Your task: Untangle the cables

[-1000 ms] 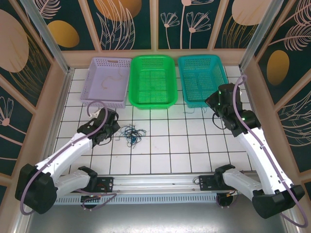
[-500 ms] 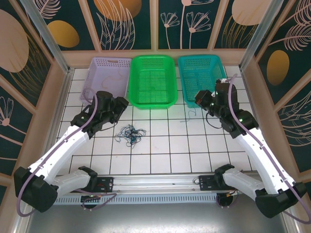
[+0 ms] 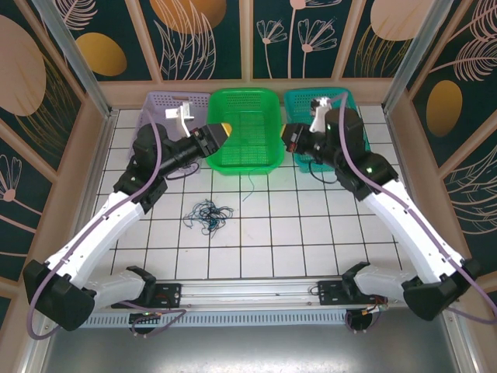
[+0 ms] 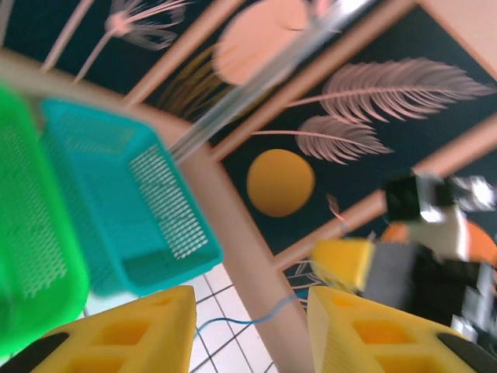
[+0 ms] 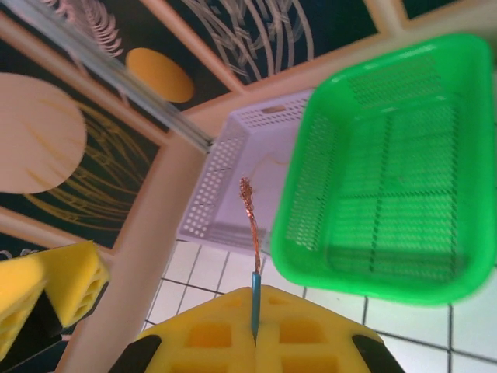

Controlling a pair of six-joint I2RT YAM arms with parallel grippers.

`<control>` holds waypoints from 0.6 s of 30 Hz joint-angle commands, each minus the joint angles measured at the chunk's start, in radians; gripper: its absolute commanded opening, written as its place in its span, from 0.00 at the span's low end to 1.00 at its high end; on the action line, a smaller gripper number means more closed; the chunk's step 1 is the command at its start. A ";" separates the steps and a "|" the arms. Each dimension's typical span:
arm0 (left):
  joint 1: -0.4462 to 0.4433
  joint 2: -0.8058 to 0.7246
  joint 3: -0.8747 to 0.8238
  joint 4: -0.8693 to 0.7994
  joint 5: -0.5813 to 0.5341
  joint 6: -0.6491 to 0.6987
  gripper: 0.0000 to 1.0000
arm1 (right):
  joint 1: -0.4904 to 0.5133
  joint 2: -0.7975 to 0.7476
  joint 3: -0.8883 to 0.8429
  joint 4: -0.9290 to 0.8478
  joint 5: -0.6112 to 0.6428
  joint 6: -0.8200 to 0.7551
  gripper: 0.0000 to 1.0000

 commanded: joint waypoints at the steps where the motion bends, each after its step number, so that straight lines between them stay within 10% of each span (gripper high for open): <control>1: -0.008 0.007 0.044 0.098 0.129 0.310 0.48 | 0.004 0.068 0.111 0.004 -0.100 -0.088 0.00; 18: -0.031 0.112 0.094 0.079 0.099 0.663 0.67 | -0.004 0.314 0.386 -0.068 -0.299 -0.014 0.00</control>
